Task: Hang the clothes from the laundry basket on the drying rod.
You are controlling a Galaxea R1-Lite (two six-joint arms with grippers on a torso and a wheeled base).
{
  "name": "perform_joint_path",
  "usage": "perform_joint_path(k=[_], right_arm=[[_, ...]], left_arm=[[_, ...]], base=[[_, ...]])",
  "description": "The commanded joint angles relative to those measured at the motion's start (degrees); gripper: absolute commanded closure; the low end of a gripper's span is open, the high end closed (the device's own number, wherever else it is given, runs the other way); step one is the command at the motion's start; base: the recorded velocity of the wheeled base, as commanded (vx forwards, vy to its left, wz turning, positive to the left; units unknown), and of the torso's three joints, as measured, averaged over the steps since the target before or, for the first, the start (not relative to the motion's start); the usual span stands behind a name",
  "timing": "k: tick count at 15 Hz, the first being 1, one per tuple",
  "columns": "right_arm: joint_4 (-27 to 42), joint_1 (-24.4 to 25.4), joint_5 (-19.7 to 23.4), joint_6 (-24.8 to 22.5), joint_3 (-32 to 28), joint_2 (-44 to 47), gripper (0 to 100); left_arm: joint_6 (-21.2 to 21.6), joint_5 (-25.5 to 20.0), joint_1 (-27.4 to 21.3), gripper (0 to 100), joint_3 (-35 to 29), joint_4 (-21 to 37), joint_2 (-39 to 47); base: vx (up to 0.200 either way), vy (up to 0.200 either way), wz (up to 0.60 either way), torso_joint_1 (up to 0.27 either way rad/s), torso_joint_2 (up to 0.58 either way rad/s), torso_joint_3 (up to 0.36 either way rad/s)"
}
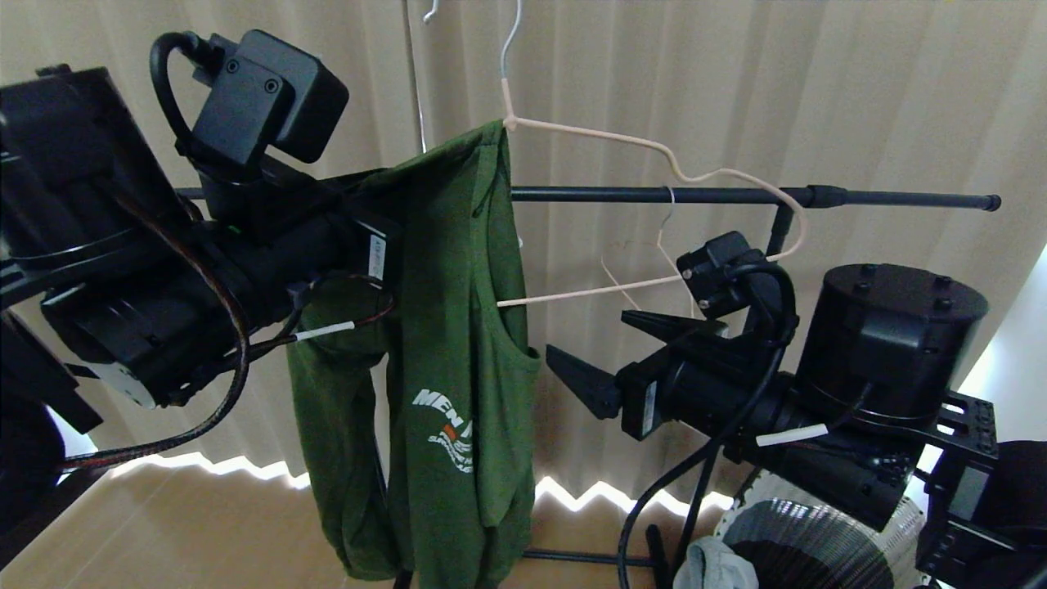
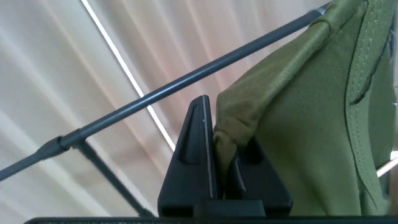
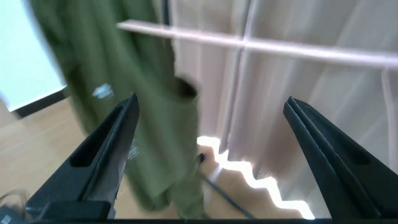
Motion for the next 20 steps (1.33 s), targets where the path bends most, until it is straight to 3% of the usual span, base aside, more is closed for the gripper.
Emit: perform_joint_path(k=[1, 11, 16, 20], right_arm=[[-0.1, -0.4, -0.9, 0.1, -1.9, 2.7, 0], [-1.5, -0.1, -1.7, -0.1, -2.8, 5.6, 0], [-1.5, 0.7, -1.7, -0.2, 5.3, 4.9, 0], [-1.1, 0.6, -1.8, -0.3, 7.0, 5.2, 0]], left_arm=[[-0.1, -1.2, -0.5, 100, -0.2, 0.0, -0.5], [-1.0, -1.7, -2.0, 100, -0.8, -0.2, -0.4], [-1.3, -1.7, -2.0, 100, -2.2, -0.3, -0.4], [-1.4, -1.6, -2.0, 100, -1.9, -0.3, -0.4]], base=[[0.0, 0.0, 0.0, 0.0, 0.0, 0.0], [0.0, 0.0, 0.0, 0.0, 0.0, 0.0], [0.0, 0.0, 0.0, 0.0, 0.0, 0.0], [0.0, 0.0, 0.0, 0.0, 0.0, 0.0]])
